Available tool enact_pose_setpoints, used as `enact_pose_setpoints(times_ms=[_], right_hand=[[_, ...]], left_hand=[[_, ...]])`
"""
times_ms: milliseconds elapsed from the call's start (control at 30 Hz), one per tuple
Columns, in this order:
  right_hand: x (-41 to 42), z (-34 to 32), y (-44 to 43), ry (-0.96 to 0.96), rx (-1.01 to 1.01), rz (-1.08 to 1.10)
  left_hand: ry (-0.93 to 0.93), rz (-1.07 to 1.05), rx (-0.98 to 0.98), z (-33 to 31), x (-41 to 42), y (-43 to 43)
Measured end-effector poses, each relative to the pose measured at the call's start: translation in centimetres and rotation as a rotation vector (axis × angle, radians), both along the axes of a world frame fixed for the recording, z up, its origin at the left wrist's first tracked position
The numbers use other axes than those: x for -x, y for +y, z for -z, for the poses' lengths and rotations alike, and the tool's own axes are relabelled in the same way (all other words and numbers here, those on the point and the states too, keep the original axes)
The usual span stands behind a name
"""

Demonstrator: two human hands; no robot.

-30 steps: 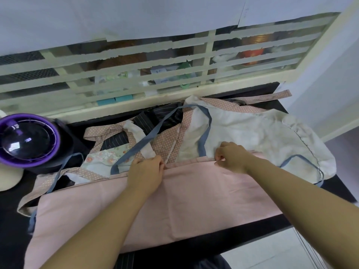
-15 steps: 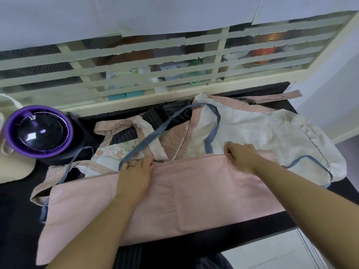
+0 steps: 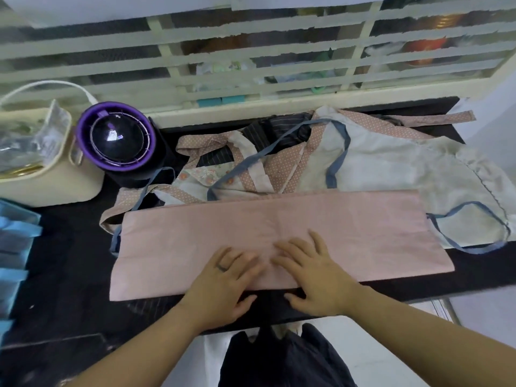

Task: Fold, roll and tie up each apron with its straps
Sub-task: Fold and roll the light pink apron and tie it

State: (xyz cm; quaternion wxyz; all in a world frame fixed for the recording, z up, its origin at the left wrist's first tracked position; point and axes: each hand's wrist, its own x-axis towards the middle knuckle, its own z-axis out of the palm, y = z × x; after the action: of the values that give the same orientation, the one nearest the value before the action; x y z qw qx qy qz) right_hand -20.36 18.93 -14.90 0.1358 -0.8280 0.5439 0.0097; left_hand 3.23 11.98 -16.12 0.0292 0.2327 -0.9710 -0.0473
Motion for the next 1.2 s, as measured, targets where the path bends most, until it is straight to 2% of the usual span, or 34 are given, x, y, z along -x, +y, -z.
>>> enact_pose_setpoints(times_ms=[67,233,400,533,633,700,733,867,1033,1100,1200], right_hand=[[0.2,0.2,0.6,0.048,-0.071,0.03],[0.3,0.3,0.4,0.152,-0.061,0.07],[-0.7,-0.2,0.1,0.215,-0.09,0.13],[-1.8,-0.7,0.1,0.172,-0.06,0.218],[-1.5,-0.9,-0.8,0.076,-0.062,0.248],[-0.8,-2.5,-2.4,-0.022,-0.151,0.298],[-0.2,-3.6,-3.5,-0.006,-0.209,0.305],[0.8,-7.0,-7.9,0.005,-0.519,0.322],[1.7,-8.4,-12.4,0.14,-0.809,0.332],[1.5,-8.6,-13.3,0.214,-0.886,0.3],[1.6,-8.2,-13.9,0.296,-0.919,0.31]], left_hand=[[-0.146,-0.078,-0.04,0.1,-0.5,0.3],[-0.323,-0.199,-0.2,-1.4,0.3,0.6],[-0.288,-0.326,-0.263,-2.5,2.1,0.8],[-0.241,-0.319,-0.309,-3.9,2.9,-0.2],[-0.301,-0.286,-0.536,-6.0,3.4,-2.6],[-0.282,-0.311,-0.726,-7.5,3.3,-4.6],[-0.284,-0.319,-0.765,-8.0,3.2,-5.4],[-0.392,-0.321,-0.76,-8.0,1.6,-7.3],[-0.489,-0.477,-0.736,-9.7,-0.2,-10.2],[-0.604,-0.484,-0.717,-10.0,0.1,-11.3],[-0.666,-0.497,-0.764,-9.5,0.1,-12.3]])
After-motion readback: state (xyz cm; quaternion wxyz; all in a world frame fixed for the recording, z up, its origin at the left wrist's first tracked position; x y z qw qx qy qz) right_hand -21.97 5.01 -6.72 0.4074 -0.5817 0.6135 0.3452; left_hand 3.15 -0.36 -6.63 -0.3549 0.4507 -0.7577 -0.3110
